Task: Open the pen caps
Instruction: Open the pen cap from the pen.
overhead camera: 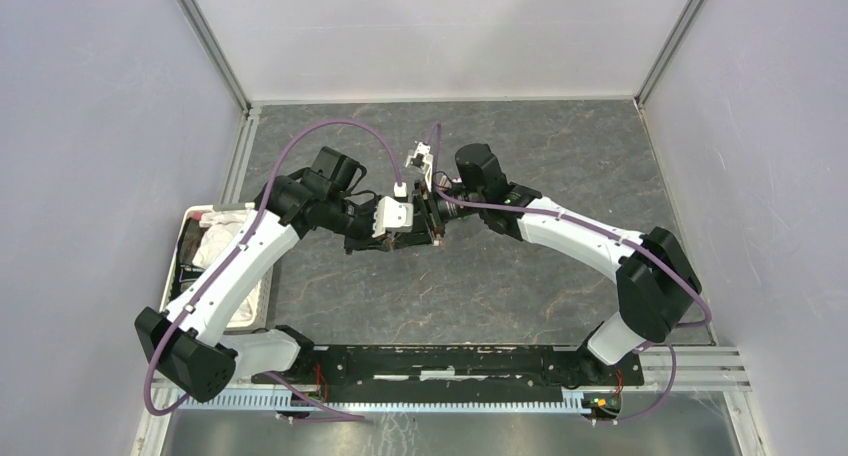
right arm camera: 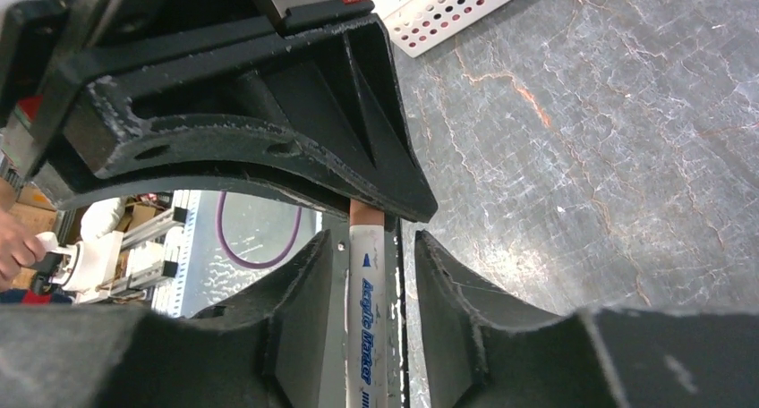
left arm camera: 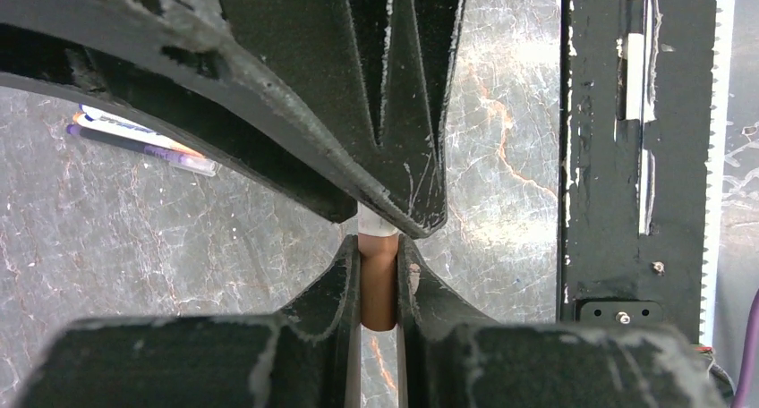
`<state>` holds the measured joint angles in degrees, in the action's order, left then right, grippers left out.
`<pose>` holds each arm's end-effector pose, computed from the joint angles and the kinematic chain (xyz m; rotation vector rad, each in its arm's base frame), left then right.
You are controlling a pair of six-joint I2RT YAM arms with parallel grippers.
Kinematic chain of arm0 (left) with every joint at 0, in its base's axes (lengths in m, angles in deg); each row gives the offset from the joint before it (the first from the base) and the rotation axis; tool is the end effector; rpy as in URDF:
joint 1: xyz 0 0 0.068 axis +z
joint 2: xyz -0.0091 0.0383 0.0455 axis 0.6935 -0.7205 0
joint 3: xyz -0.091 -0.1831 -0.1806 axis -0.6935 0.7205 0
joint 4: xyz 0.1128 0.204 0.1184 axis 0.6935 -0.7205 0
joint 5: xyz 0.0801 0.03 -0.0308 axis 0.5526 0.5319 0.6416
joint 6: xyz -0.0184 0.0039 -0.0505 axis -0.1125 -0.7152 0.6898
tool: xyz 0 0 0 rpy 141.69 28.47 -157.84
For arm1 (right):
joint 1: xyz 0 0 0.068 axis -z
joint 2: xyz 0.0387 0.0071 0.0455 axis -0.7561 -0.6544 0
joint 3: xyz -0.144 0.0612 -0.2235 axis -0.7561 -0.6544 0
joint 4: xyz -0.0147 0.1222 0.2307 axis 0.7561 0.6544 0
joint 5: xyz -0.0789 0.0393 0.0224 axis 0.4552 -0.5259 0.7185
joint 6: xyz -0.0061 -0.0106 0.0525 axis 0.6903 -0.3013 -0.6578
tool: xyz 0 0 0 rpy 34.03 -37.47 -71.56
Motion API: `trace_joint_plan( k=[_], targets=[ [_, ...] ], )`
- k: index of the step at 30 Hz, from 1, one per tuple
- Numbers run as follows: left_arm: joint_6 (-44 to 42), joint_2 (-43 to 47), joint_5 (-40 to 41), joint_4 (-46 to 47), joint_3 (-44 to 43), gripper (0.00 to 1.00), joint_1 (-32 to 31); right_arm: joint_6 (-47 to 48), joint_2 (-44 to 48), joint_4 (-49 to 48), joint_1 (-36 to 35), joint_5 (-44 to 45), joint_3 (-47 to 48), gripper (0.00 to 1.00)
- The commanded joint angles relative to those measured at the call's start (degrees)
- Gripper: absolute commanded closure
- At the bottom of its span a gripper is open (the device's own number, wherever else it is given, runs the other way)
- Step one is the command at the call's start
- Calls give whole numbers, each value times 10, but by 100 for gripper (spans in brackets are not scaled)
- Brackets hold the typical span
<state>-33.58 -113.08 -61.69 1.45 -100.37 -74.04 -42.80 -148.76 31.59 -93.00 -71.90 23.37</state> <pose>0.1815 -0.1295 0.3376 1.8072 1.6746 -0.6400 0.2401 0.2703 0.2927 -1.0405 1.8964 1.6309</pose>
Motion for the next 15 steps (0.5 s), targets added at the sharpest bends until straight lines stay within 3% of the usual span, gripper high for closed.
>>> trace_joint_plan(
  k=[1, 8, 15],
  targets=[
    [-31, 7, 7, 13, -2, 98, -2, 24, 16, 11, -3, -8, -1, 58],
    [-28, 8, 8, 13, -6, 98, -2, 29, 15, 24, -3, 3, 10, 98],
    [-33, 8, 35, 24, -3, 98, -2, 65, 28, 65, 21, 5, -26, 100]
  ],
)
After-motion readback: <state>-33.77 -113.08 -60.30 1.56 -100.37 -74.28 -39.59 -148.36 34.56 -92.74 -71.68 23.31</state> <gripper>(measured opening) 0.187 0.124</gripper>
